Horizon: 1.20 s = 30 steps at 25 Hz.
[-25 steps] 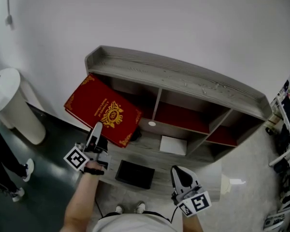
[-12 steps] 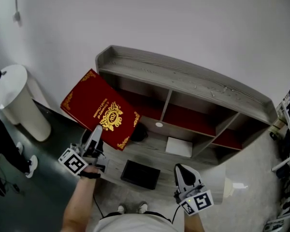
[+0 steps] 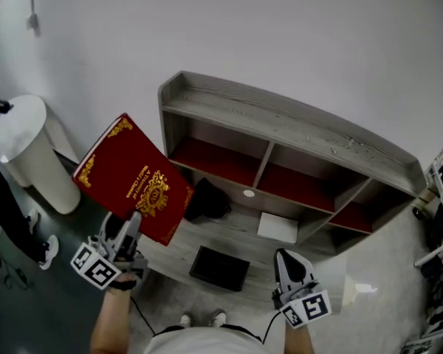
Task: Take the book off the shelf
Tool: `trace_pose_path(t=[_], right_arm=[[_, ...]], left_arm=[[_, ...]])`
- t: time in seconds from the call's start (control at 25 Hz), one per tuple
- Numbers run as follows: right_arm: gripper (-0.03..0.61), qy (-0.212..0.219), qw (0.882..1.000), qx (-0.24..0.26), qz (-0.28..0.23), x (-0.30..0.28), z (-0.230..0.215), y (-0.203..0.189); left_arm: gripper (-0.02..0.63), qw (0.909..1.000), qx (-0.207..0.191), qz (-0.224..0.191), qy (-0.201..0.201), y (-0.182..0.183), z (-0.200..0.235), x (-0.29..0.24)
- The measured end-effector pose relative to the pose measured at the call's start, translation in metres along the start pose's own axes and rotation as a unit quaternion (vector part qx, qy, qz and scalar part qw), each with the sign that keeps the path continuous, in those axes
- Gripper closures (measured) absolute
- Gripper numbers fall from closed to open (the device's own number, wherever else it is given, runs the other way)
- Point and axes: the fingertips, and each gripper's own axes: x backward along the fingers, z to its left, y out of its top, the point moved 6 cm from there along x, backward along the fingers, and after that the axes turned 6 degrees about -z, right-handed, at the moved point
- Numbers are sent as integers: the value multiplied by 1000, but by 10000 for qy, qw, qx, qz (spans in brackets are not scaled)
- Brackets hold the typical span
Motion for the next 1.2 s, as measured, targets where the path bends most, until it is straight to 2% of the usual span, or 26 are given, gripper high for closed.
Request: trace_pose_path(t=[0.28, 0.52, 0.72, 1.2], right_arm=[[557, -107, 9999, 76, 22, -7, 4, 2], [556, -127, 9998, 127, 29, -13, 13, 5], [555, -101, 9998, 159, 99, -19, 23, 6], [556, -13, 9993, 294, 246, -30, 43, 6]], left_arm=[[362, 9973, -693, 170, 196, 22, 2, 41], [362, 9942, -1003, 230, 312, 30, -10, 69], [362, 9931, -1051, 78, 513, 37, -11, 97], [362, 9872, -1406, 55, 751, 52, -18, 142]])
